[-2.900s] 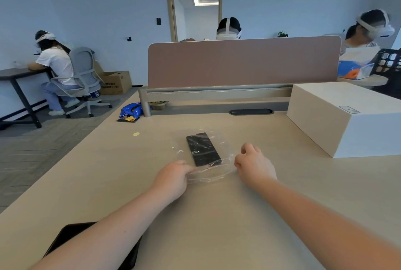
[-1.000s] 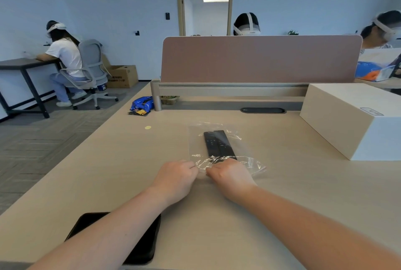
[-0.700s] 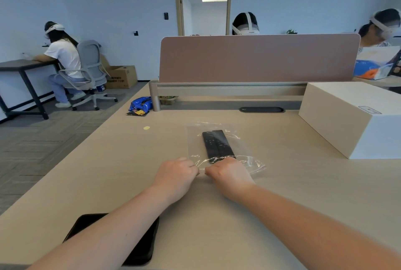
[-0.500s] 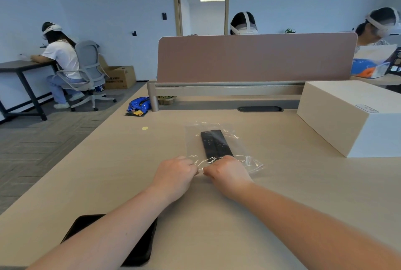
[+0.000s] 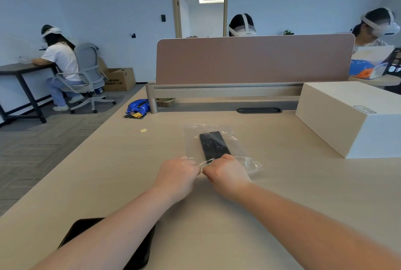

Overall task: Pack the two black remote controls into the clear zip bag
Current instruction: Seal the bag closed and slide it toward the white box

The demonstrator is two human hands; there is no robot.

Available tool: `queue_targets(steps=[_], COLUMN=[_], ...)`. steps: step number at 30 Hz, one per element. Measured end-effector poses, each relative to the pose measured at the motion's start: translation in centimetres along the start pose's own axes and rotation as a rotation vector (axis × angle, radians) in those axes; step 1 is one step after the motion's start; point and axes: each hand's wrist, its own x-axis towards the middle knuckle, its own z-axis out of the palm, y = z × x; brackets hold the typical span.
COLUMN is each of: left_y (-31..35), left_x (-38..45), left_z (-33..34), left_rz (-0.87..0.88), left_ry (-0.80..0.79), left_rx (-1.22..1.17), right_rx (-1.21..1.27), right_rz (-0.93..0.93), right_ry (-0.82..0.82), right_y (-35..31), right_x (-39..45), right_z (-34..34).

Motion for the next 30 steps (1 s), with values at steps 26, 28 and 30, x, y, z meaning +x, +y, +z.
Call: queue_targets(steps=[26, 28, 30], left_y=[0.3, 0.2, 0.3], left_x=[-0.4, -0.5, -0.5], left_z=[-0.7, -0.5, -0.6], left_rz=[-0.027, -0.032, -0.037], left_ry=[-0.071, -0.078, -0.081], left_rx=[0.046, 0.052, 0.060], right_rx=[-0.133, -0.132, -0.127], right_rz=[0.027, 0.059, 0.089], right_ry=[-0.046, -0.052, -0.062], right_y=[7.2, 7.8, 8.3], right_x=[-5.3, -6.1, -6.7], right_z=[0.7, 0.8, 0.9])
